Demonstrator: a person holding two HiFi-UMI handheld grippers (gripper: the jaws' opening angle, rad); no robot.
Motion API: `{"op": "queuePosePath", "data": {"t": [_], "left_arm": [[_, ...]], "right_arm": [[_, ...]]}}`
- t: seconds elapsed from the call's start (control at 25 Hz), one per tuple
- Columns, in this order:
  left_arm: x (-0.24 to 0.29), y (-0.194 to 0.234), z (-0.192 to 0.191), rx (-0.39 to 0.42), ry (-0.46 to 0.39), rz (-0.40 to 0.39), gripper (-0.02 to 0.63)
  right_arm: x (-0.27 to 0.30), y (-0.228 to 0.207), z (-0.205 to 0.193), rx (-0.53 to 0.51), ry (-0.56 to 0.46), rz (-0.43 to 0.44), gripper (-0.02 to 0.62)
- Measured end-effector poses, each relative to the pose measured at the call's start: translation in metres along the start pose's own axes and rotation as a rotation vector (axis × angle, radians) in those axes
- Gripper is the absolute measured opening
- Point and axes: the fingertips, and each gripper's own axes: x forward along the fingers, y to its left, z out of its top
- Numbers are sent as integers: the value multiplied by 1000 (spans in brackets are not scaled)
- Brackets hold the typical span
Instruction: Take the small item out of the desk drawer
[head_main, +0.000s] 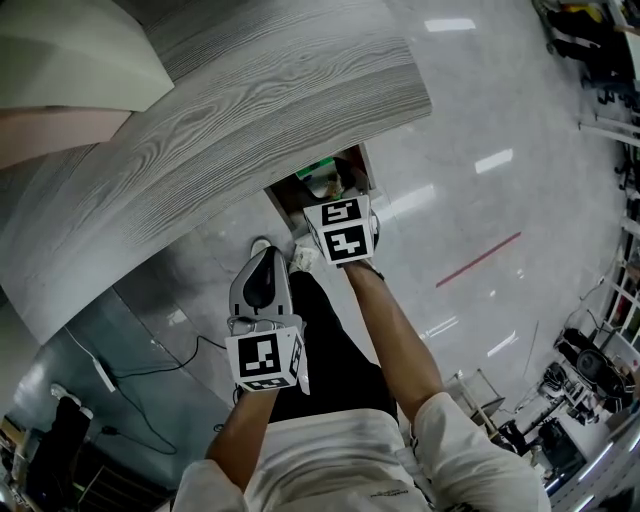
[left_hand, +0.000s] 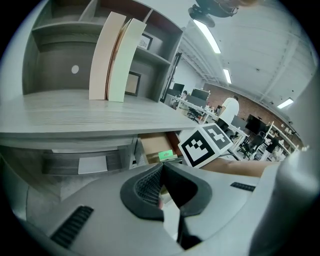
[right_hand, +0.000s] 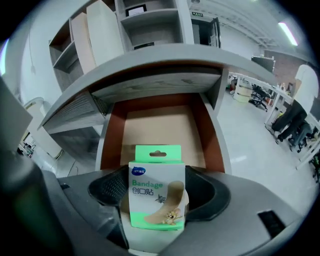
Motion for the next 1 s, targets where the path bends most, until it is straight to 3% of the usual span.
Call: {"op": "queuePosePath", "data": {"t": [0.44, 1.0], "left_arm": [[-29, -21, 12, 59, -20, -46, 15], [-71, -34, 58, 104, -93, -55, 15]], "right_arm": [[-57, 5, 18, 28, -113, -17, 365], [-137, 21, 55, 46, -230, -36, 365]]}}
